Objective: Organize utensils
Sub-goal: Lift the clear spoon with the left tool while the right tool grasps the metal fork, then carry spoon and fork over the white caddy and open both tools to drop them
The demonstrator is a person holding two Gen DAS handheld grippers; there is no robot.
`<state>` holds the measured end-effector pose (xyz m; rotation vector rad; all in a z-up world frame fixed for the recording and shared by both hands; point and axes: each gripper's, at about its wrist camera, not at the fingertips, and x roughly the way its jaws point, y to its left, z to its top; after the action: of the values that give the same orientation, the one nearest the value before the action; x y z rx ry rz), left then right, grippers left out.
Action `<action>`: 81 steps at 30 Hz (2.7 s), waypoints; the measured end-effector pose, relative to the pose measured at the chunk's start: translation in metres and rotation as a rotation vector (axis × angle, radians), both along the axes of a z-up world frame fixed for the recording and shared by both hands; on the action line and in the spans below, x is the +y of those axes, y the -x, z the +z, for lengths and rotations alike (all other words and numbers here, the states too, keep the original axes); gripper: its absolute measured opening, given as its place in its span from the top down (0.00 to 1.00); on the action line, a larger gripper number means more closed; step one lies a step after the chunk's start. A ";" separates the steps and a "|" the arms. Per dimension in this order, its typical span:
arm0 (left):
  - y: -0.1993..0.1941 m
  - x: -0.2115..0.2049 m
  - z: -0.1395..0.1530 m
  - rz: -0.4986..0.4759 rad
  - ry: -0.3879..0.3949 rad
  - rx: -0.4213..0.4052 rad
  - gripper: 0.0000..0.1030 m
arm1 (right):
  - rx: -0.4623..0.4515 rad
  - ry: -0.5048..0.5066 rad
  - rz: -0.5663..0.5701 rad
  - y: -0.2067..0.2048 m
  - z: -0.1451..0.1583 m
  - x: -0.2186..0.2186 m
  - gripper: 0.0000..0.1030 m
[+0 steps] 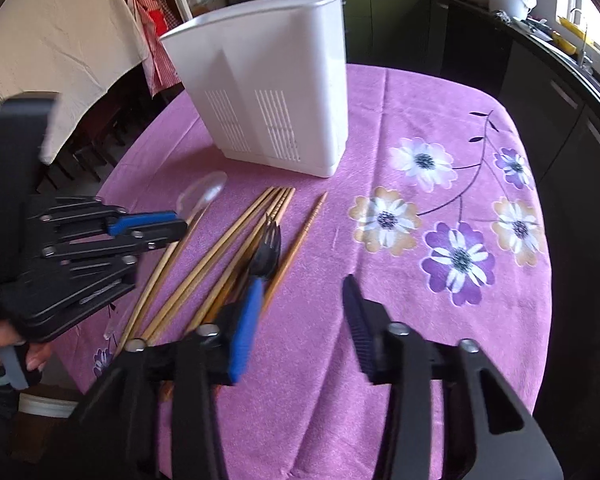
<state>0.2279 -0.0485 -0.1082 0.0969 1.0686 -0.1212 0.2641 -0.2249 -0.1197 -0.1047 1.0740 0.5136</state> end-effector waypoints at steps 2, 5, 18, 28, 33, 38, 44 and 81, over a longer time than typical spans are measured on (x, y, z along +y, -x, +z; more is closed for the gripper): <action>0.010 0.005 0.013 0.006 0.007 -0.042 0.92 | 0.028 0.019 0.023 -0.007 -0.002 0.013 0.72; 0.026 0.009 0.030 0.007 0.003 -0.101 0.92 | 0.046 0.065 0.050 -0.016 -0.003 0.036 0.72; 0.051 0.021 0.041 -0.035 0.014 -0.148 0.92 | 0.103 0.298 0.061 -0.047 -0.032 0.099 0.80; 0.057 0.027 0.052 -0.037 0.036 -0.172 0.92 | 0.030 0.257 0.061 -0.044 -0.022 0.087 0.96; 0.059 0.033 0.095 -0.038 0.117 -0.281 0.92 | -0.085 0.087 0.037 -0.029 0.027 0.057 0.96; 0.049 0.036 0.153 -0.032 0.210 -0.484 0.92 | -0.258 -0.078 -0.008 -0.002 0.085 0.020 0.96; 0.009 0.041 0.192 0.002 0.329 -0.787 0.92 | -0.385 -0.151 -0.034 0.023 0.124 -0.006 0.96; -0.030 0.065 0.121 0.050 0.293 -0.783 0.53 | -0.881 -0.171 -0.200 -0.071 0.211 0.043 0.96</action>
<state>0.2581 0.0164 0.0128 -0.1412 0.2649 -0.1747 0.3347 -0.1816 0.0916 -0.0597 0.1737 0.3170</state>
